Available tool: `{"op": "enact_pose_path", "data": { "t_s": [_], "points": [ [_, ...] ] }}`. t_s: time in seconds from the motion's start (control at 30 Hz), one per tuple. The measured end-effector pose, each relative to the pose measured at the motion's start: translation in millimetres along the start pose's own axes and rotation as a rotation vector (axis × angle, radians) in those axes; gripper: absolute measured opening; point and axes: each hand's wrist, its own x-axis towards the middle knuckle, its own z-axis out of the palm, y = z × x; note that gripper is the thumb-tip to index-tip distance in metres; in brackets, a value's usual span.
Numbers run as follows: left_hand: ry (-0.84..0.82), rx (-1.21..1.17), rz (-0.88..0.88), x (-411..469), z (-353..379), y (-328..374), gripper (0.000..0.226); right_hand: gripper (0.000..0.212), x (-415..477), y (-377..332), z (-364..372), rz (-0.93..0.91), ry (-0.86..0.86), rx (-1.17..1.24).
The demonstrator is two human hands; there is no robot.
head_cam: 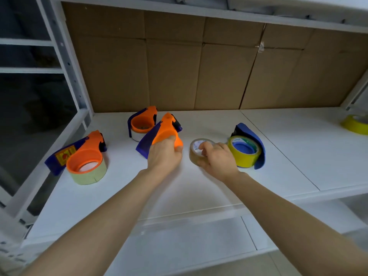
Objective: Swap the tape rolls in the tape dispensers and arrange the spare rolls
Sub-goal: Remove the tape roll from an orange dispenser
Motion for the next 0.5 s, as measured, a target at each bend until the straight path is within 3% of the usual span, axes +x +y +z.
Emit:
{"op": "enact_pose_path", "data": {
  "t_s": [0.17,0.37,0.5],
  "points": [
    [-0.01,-0.034,0.018,1,0,2,0.018,0.046,-5,6,-3,0.04,-0.03,-0.01],
    [0.0,-0.138,0.019,8,3,11,0.011,0.037,-7,24,-23,0.188,0.235,0.121],
    [-0.024,-0.159,0.025,12,5,17,0.015,0.055,-5,38,-31,0.364,0.023,-0.004]
  ]
}}
